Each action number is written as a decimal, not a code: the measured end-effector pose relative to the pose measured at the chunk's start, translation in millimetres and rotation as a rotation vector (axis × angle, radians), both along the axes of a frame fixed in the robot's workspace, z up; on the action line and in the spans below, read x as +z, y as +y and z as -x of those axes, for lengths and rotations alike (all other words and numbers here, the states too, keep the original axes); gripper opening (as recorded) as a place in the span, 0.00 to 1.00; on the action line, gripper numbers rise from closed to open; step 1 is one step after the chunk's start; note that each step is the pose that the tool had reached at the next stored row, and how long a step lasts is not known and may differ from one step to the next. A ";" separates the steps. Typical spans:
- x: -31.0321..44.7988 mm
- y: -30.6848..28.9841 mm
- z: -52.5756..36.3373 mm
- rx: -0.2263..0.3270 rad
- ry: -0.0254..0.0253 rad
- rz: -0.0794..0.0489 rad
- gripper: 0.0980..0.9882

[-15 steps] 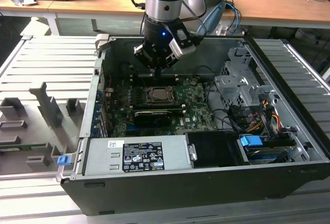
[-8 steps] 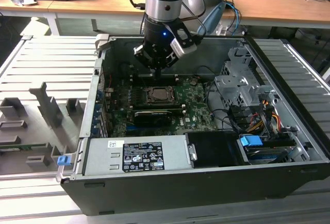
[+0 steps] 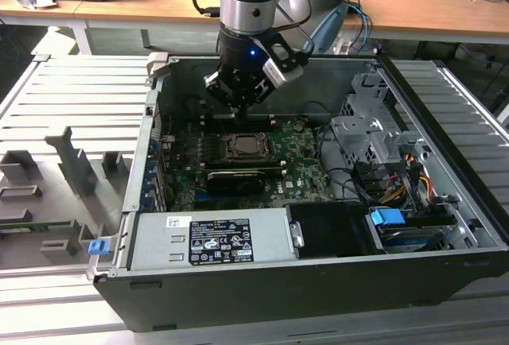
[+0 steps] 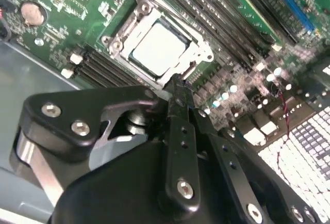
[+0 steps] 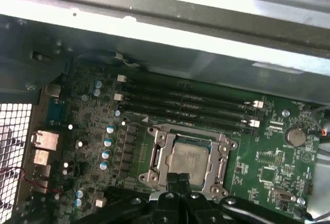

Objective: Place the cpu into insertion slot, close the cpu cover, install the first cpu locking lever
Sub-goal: 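Close the cpu cover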

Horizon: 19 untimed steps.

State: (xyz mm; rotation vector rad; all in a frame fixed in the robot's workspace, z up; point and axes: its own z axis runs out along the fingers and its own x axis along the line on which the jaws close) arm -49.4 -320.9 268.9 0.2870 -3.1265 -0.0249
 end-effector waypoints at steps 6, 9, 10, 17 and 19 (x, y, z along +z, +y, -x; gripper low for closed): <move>-2.2 0.0 0.1 -0.087 -0.0003 0.001 0.01; -2.4 0.0 0.4 -0.094 -0.0005 0.000 0.01; -2.4 0.0 0.7 -0.094 -0.0005 0.000 0.01; -2.7 0.0 11.7 -0.115 -0.0004 0.000 0.01; -3.0 0.0 12.8 -0.131 -0.0005 0.000 0.01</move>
